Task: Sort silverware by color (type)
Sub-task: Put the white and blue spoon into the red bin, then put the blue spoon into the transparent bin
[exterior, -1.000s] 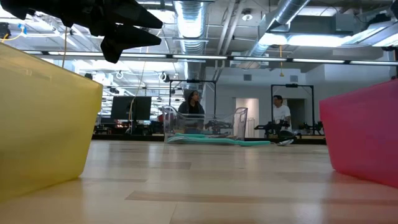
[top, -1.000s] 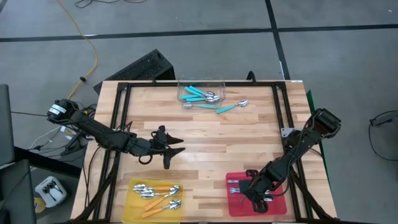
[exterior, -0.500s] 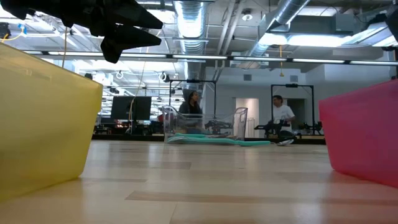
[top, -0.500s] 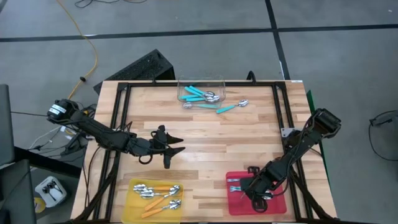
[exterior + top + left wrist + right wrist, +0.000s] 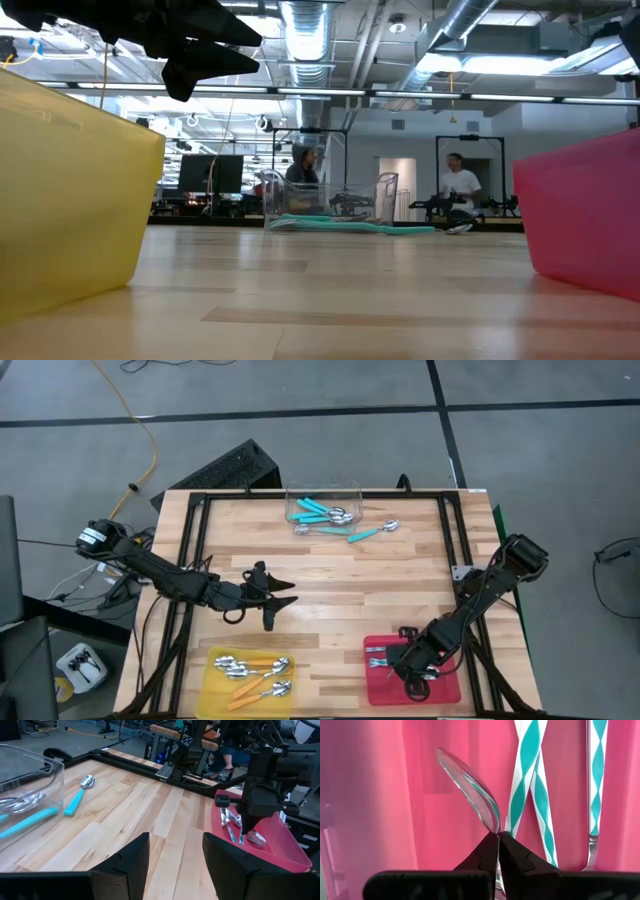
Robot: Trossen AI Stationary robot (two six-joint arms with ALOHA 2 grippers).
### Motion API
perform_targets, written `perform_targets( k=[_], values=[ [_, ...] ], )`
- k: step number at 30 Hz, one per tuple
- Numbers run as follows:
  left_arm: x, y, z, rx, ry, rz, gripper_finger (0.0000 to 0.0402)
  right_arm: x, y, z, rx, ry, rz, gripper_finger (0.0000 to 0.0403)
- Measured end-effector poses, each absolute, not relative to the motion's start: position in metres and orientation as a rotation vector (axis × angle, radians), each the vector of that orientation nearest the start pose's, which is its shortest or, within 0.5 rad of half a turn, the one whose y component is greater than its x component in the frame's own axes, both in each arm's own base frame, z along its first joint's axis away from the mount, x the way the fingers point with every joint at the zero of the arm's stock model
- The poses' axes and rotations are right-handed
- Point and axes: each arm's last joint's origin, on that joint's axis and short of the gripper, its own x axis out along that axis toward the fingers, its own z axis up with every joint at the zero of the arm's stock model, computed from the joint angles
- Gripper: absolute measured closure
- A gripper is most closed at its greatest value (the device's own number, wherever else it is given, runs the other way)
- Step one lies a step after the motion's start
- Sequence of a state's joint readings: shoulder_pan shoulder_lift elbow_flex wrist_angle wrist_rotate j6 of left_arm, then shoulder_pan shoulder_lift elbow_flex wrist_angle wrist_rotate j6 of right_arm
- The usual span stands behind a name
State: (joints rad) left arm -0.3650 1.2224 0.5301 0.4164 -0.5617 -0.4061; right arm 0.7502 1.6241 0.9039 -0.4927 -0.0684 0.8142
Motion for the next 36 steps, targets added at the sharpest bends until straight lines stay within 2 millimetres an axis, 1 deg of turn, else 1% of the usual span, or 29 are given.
perform_targets(
  k=[11, 15, 19, 23, 27, 32, 36],
  values=[
    [0.235, -0.073, 0.216, -0.279, 0.203, 0.242, 0.0235, 0.213, 0.200, 0.160, 0.262, 1.338, 0.181, 0.0296],
    [0.235, -0.073, 0.216, -0.279, 0.204, 0.242, 0.0235, 0.215, 0.202, 0.162, 0.260, 1.306, 0.216, 0.0285],
    [0.235, -0.073, 0.216, -0.279, 0.204, 0.242, 0.0235, 0.218, 0.205, 0.165, 0.263, 1.285, 0.238, 0.0284],
    [0.235, -0.073, 0.216, -0.280, 0.204, 0.242, 0.0235, 0.225, 0.208, 0.178, 0.269, 1.297, 0.303, 0.0284],
    [0.235, -0.073, 0.216, -0.281, 0.204, 0.242, 0.0235, 0.233, 0.206, 0.197, 0.220, 1.339, 0.378, 0.0284],
    [0.235, -0.073, 0.216, -0.289, 0.203, 0.240, 0.0235, 0.243, 0.195, 0.226, 0.103, 1.380, 0.407, 0.0284],
    [0.235, -0.073, 0.216, -0.289, 0.203, 0.240, 0.0235, 0.251, 0.181, 0.248, -0.009, 1.398, 0.420, 0.0284]
  ],
)
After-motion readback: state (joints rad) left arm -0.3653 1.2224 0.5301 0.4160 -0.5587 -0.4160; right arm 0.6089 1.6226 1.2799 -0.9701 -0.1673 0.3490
